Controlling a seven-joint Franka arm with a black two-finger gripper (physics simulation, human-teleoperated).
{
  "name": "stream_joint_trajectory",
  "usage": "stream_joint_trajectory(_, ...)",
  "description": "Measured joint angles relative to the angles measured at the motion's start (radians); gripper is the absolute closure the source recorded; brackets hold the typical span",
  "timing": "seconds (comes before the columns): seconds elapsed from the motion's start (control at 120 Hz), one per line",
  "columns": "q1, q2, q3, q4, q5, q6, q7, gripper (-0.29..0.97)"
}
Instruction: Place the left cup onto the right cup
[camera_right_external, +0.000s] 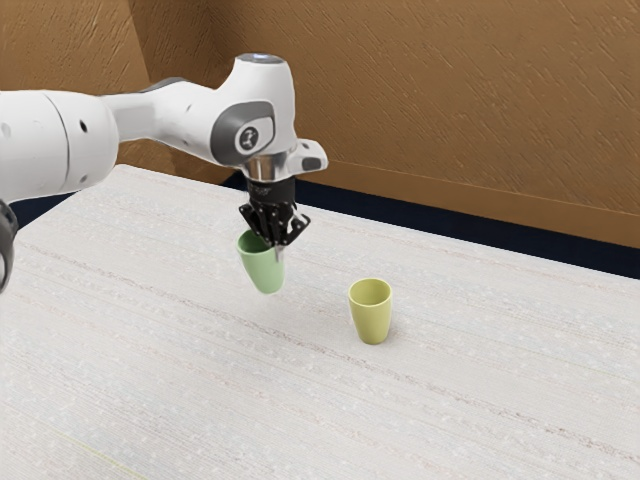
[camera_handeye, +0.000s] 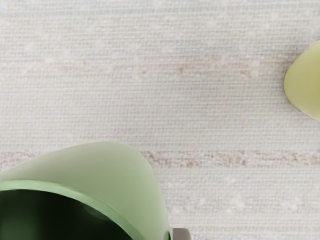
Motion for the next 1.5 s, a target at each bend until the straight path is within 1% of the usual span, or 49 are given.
stream_joint_trajectory(0.133,-0.051,-0.001,0.017,0.026,0.004,-0.024,-0.005,0.79)
stream_joint_trajectory(0.325,-0.104,0.002,0.019,0.076,0.029,-0.057,-0.014,0.79)
stream_joint_trajectory(0.658,-0.150,0.003,0.024,0.114,0.053,-0.082,-0.029,0.79)
stream_joint_trajectory(1.25,-0.261,0.009,0.047,0.195,0.104,-0.141,-0.063,0.79)
stream_joint_trajectory(1.5,-0.281,0.035,0.044,0.225,0.116,-0.154,-0.077,0.79)
